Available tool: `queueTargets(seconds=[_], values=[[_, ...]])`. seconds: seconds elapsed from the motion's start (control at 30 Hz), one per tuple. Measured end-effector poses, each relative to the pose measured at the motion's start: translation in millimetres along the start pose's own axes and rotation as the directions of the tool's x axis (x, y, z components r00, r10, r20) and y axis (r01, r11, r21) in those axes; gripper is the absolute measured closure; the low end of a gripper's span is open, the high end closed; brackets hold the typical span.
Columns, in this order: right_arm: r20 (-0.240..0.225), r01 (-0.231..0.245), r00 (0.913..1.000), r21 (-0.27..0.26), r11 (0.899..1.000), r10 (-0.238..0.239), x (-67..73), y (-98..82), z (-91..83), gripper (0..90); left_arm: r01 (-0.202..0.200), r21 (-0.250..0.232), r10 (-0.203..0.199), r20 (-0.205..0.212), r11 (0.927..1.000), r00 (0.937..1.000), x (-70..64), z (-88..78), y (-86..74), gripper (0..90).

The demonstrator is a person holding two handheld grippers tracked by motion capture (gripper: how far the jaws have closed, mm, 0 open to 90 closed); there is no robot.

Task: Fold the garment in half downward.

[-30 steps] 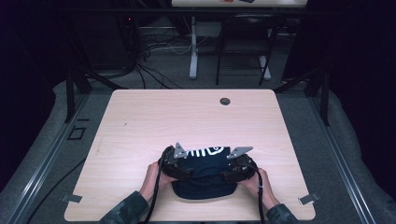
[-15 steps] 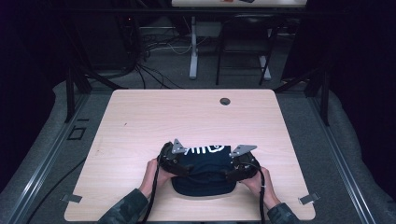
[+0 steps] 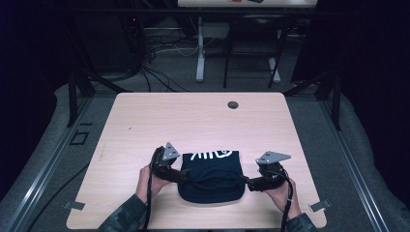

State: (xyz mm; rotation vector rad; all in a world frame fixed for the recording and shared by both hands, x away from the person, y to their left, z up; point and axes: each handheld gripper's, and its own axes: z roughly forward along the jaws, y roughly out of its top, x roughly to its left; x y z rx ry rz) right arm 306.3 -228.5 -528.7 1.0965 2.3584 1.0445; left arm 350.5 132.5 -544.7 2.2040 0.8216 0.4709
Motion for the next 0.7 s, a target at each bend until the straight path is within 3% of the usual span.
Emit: queueTargets(seconds=[0.33, 0.7], values=[[0.060, -0.073, 0.9958, 0.068, 0.995, 0.069, -19.8, -34.5, 6.1, 10.0, 0.037, 0.065, -0.034, -0.037, 0.9972, 0.9987, 14.1, 0.4, -27.6, 4.1], [0.094, -0.088, 0.9926, 0.124, 0.988, 0.077, -28.1, -47.5, 21.9, 8.1, 0.085, 0.118, -0.081, -0.034, 0.9894, 0.9961, 26.1, 11.9, -41.8, 0.9]])
